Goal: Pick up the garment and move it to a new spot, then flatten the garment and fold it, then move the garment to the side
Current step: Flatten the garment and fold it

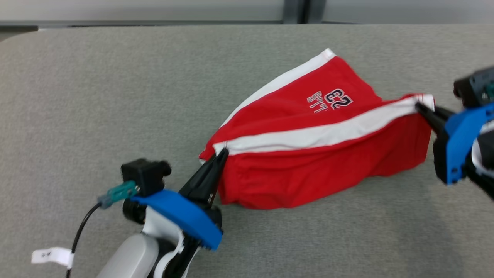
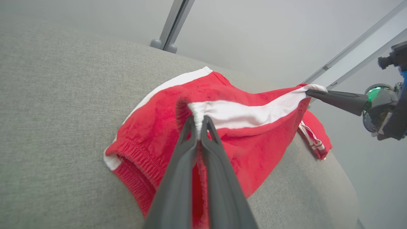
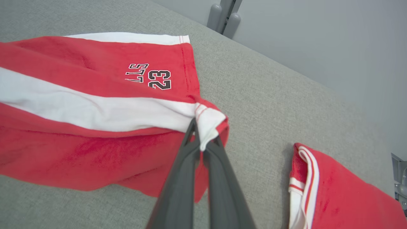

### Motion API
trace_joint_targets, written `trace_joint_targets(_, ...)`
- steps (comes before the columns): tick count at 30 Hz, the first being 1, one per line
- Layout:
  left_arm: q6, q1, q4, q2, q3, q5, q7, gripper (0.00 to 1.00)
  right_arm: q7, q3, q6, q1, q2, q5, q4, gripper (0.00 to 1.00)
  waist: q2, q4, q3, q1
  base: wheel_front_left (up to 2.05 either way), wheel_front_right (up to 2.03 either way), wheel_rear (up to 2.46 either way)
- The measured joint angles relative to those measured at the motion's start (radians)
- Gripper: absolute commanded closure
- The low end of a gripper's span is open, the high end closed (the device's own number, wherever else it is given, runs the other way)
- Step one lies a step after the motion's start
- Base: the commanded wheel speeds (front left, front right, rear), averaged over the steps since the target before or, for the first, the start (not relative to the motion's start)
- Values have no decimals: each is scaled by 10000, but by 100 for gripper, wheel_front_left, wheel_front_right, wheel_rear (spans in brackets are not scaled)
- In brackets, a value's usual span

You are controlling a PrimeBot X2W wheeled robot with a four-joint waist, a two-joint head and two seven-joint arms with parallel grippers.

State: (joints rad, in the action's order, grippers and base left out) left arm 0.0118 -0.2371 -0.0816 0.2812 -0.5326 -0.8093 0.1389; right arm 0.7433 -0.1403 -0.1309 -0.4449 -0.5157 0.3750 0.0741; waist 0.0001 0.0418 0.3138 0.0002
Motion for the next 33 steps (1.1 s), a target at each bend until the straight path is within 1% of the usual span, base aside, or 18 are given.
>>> trace_joint_targets(5, 242, -1164, 1563, -984, -31, 186, -313, 100, -257, -1139, 0, -2155, -307, 326, -1983, 100, 0, 633, 430, 0, 0, 0, 0)
trace_joint_targets(9, 268, -1615, 2537, -1563, -134, 205, -646, 100, -608, -1829, 0, -3330, -355, 483, -3168, 100, 0, 1115, 769, 0, 0, 0, 0)
trace_joint_targets(15, 314, -1888, 3488, -1962, -67, 115, -1344, 100, -1221, -2420, 0, -4397, -349, 531, -4456, 100, 0, 1653, 1176, 0, 0, 0, 0)
trace_joint_targets(17, 224, -1966, 3701, -2029, -94, 38, -1501, 100, -1425, -2566, 0, -4641, -351, 564, -4763, 100, 0, 1763, 1264, 0, 0, 0, 0)
trace_joint_targets(23, 21, -2072, 4136, -2182, -213, -134, -1956, 100, -1990, -3030, 0, -5000, -364, 740, -5545, 100, 0, 1835, 1302, -1, 0, 0, 0)
trace_joint_targets(24, 10, -2117, 4203, -2196, -238, -171, -2031, 63, -2188, -3110, 0, -5051, -362, 761, -5618, 62, 0, 1824, 1294, -1, 0, 0, 0)
trace_joint_targets(25, 2, -2147, 4255, -2207, -240, -186, -2105, 42, -2424, -3145, 0, -5113, -351, 777, -5706, 0, 0, 1807, 1285, -1, 0, 0, 0)
trace_joint_targets(26, 2, -2166, 4303, -2217, -238, -199, -2178, 0, -2633, -3193, 0, -5171, -343, 825, -5777, 0, 0, 1792, 1270, -1, 0, 0, 0)
trace_joint_targets(31, -12, -2170, 4594, -2219, -211, -255, -2470, 0, -3446, -3599, 0, -5207, -297, 1235, -6067, 0, 0, 1754, 1033, -1, 0, 0, 0)
trace_joint_targets(33, -21, -2128, 4663, -2182, -86, -253, -2740, 0, -3687, -3641, 0, -5189, -303, 1632, -6144, 0, 0, 1754, 872, -2, 0, 0, 0)
